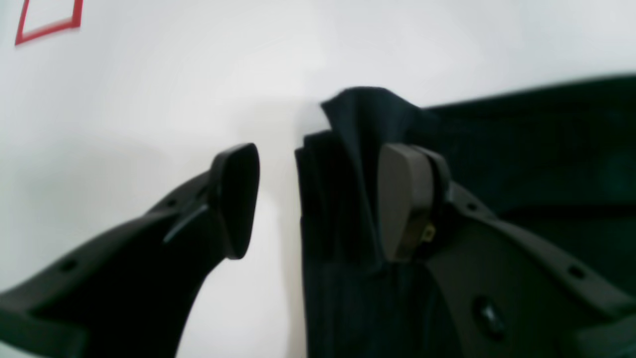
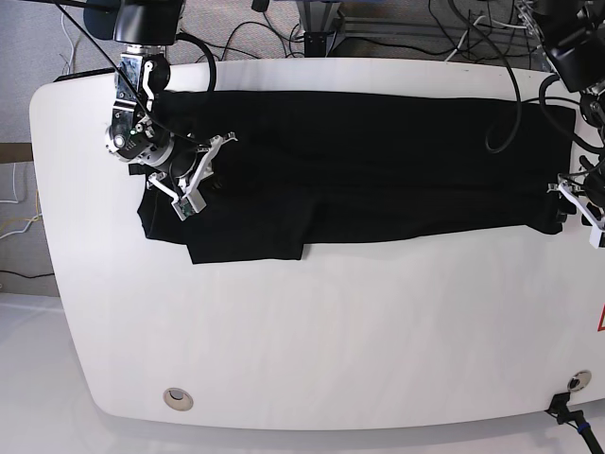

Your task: Fold the T-shirt properly

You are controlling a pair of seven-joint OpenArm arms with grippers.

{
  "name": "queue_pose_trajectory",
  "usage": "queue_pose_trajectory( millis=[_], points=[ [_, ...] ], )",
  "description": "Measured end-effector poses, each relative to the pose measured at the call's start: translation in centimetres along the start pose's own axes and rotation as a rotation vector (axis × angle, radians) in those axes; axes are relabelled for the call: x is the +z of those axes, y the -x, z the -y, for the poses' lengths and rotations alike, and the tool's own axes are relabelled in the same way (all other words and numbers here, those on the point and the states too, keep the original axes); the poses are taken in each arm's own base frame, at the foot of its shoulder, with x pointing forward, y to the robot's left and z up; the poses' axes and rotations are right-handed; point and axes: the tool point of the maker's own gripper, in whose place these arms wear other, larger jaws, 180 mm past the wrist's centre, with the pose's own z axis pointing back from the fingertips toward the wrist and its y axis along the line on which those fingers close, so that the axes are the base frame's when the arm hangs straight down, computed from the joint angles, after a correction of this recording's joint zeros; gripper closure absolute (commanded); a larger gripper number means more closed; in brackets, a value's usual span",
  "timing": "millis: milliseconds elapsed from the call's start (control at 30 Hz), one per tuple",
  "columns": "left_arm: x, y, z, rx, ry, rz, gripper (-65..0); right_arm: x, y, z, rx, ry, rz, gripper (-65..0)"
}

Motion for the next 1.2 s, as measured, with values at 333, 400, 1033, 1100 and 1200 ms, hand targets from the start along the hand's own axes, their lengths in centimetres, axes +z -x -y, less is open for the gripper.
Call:
queue_pose_trajectory(
  millis=[333,400,1033,1100,1200],
  points=[
    [-3.1,1.4,3.2,-0.025,0.093,-0.035,-34.8,0.0,0.1,-0.1,-0.004,-0.003,0.000,0.0],
    [-3.5,1.8,3.8,-0.016,0.111,-0.037,-34.5,0.0,0.4,-0.2,-0.009,-0.007,-0.002,0.0],
    [2.6,2.3,0.1,-0.072,-0.035,0.078,0.0,0.1,0.3,-0.2,-0.015,-0.003,0.005,0.0],
    [4.4,2.7,-0.5,-0.076,-0.061,0.107,0.0,-0.2,0.2,-0.7,-0.025,-0.009,0.012,0.0],
    [5.9,5.4,-1.0,-0.057,-0.078,0.059,0.0,-0.4,0.2,-1.0,-0.028,-0.014,0.016,0.0]
  ],
)
